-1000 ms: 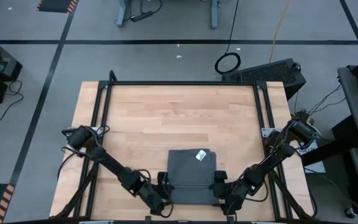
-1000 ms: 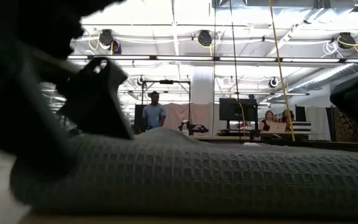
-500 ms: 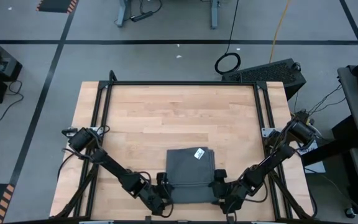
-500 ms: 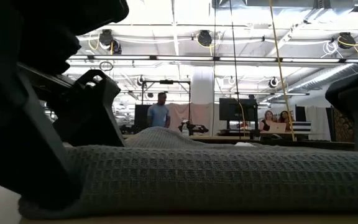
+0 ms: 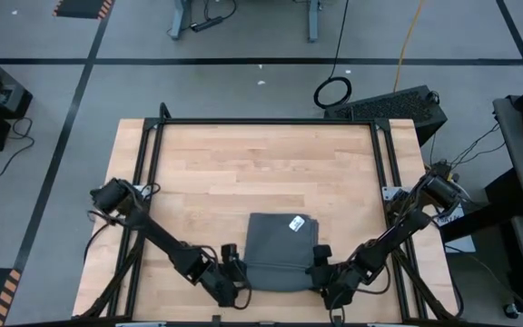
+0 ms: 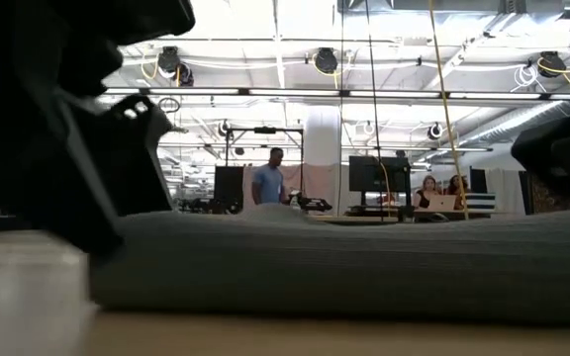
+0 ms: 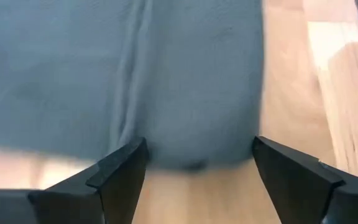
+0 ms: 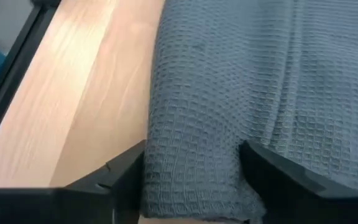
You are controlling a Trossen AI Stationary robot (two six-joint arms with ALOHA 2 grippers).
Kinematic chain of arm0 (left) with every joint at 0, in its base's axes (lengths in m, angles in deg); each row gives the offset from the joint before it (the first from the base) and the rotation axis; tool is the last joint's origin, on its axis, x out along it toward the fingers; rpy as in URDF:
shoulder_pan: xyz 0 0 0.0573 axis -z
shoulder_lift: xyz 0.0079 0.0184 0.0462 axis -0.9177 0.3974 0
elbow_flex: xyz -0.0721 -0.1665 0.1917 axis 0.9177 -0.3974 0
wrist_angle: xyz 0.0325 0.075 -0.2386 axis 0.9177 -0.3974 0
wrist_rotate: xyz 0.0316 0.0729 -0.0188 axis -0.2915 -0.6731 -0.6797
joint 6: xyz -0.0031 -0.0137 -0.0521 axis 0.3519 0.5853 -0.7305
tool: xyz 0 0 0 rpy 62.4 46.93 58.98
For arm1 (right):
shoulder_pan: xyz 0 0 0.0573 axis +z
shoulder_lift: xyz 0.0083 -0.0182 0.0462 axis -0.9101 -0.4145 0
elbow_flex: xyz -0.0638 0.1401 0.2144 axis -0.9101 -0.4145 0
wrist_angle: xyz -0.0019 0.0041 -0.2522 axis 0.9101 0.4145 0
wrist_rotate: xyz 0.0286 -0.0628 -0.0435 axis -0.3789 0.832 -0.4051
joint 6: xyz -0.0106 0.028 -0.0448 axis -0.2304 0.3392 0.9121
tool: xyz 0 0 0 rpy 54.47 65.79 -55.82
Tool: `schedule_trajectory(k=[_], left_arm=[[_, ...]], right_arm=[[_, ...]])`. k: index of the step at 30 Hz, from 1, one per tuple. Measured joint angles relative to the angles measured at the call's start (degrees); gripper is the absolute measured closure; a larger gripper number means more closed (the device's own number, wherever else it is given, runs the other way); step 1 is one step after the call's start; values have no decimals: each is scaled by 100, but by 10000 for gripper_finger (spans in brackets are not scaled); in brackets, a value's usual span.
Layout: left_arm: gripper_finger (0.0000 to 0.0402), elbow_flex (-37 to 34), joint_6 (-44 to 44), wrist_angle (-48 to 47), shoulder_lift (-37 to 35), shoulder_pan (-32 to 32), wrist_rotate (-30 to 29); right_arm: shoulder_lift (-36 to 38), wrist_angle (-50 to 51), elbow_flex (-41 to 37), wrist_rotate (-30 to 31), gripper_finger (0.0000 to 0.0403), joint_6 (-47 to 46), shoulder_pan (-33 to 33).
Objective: Roll towel
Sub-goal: Roll the gray towel on the center of table
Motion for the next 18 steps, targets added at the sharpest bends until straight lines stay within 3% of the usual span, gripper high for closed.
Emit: schedule_trajectory(k=[4,10,18], left_arm=[[107,-7,-208,-616,-297,-160,24],[107,13,-128,-391,-769,-220,381],[107,11,1012,222,-760,405,297]], right_arm=[[213,210,-6,-91,136,132,-56],[558,235,-10,-15,78,342,-69],[706,206,-8,12,59,281,327]])
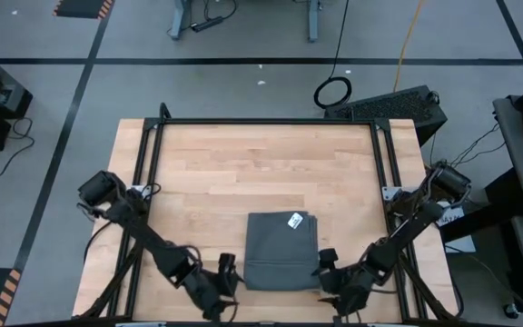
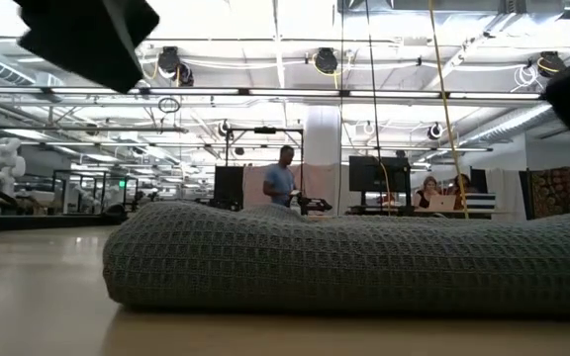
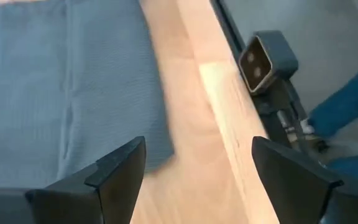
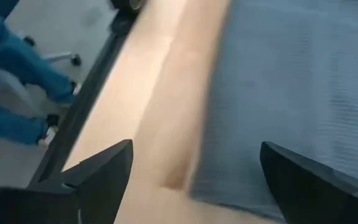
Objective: Roll towel
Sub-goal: Roll the gray towel on the center of table
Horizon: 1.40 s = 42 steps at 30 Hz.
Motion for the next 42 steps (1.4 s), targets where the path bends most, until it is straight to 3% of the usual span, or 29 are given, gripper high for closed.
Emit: schedule_trajectory(k=[4,19,23,28,33,39,42], left_arm=[[107,-2,655,318,182,209,-451],[107,4,919,906,1126,-99,-489],[107,4,870,911,1278,-167,-482],[116,11,446,913,1329,-324,-155],[176,37,152,855,1329,-460,-145],[308,280,-284,288,1320,-711,86],[376,297,-370,311,1258,-781,425]], right_arm=[[-130,-10,6,-78,64,196,166],[-729,-94,19,332,74,-166,130],[-744,-73,19,475,113,-195,105],[-742,-35,19,577,190,-399,65],[-743,-49,19,578,279,-681,-11],[-742,-66,19,554,370,-807,-33],[-715,-68,19,480,394,-835,-33]])
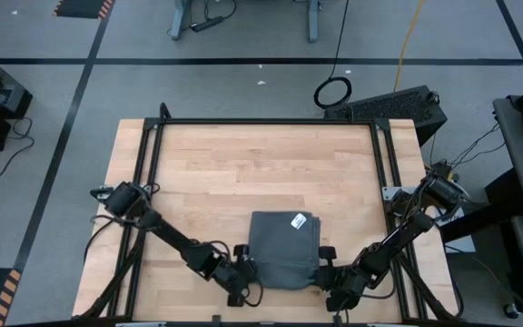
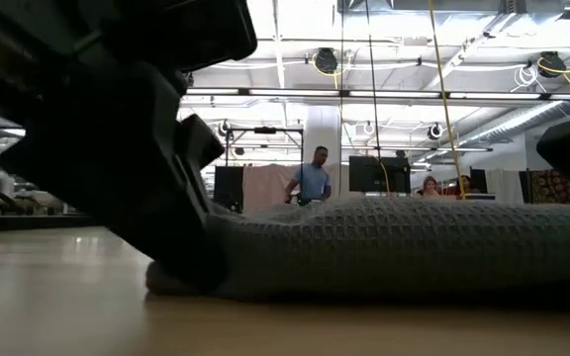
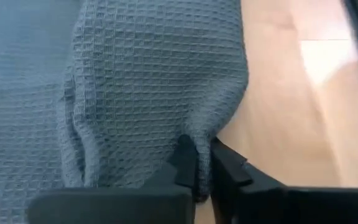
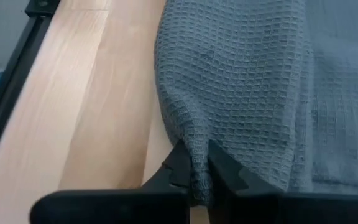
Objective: Roll towel
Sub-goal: Roll the gray towel on the center of table
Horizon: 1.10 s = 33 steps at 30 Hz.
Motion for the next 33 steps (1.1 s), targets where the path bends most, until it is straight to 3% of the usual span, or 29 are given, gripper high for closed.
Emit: schedule_trajectory(k=[10,18,23,26,28,33], left_arm=[[380,-9,-981,32,-750,-226,1542],[384,-9,-2047,836,-905,-546,3247],[384,-120,-2315,870,-911,-688,3380],[384,-290,-2758,1045,-911,-791,3778],[384,-430,-2920,1349,-911,-812,4077],[384,-907,-3057,2195,-723,-928,4113]], right_arm=[[639,99,-9,-1300,398,-1339,-50],[1345,12,-9,-2073,399,-1764,-279],[1414,-135,-11,-2837,400,-1680,-495],[1414,-433,-14,-3418,400,-1606,-673],[1414,-798,-91,-3648,400,-1609,-772],[1271,-2131,-795,-4045,401,-1869,-1038]])
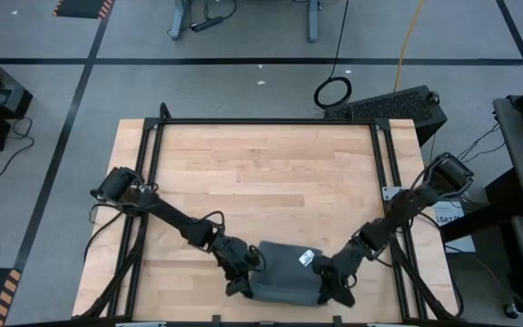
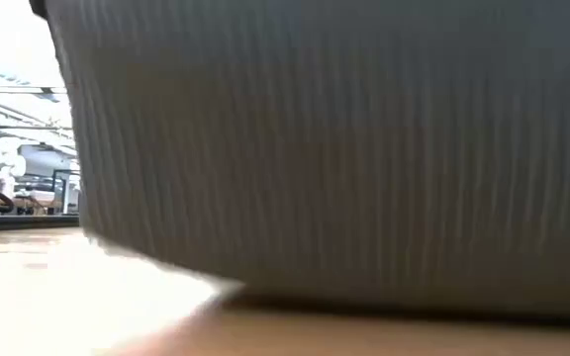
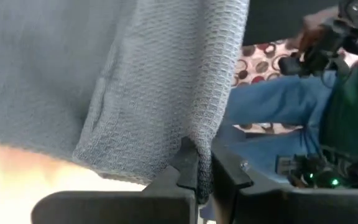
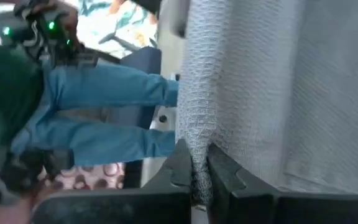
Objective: Roll towel
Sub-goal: Roll the gray towel on the center of table
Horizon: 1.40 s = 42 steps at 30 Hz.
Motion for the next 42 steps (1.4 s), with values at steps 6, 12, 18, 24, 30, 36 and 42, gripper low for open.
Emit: schedule_trajectory(k=[6,12,18,24,30,36,42], left_arm=[[384,-412,-462,726,216,-345,454],[384,-452,-654,640,240,-754,627],[384,-454,-1127,619,390,-976,747],[384,-437,-1672,688,559,-1001,857],[384,-462,-2815,1477,469,-927,1834],[384,-457,-3167,1636,367,-872,1692],[384,-450,-2715,748,402,-926,1266]], right_arm=[[-170,-1112,-856,48,401,-622,-179],[-286,-1261,-969,5,399,-507,-221],[-504,-1221,-969,50,397,-849,-221],[-556,-1347,-973,40,395,-1234,-243],[-541,-2673,-969,-375,398,-1731,-193],[-562,-2947,-969,-518,399,-1849,-120],[-825,-2822,-959,-674,398,-1952,-241]])
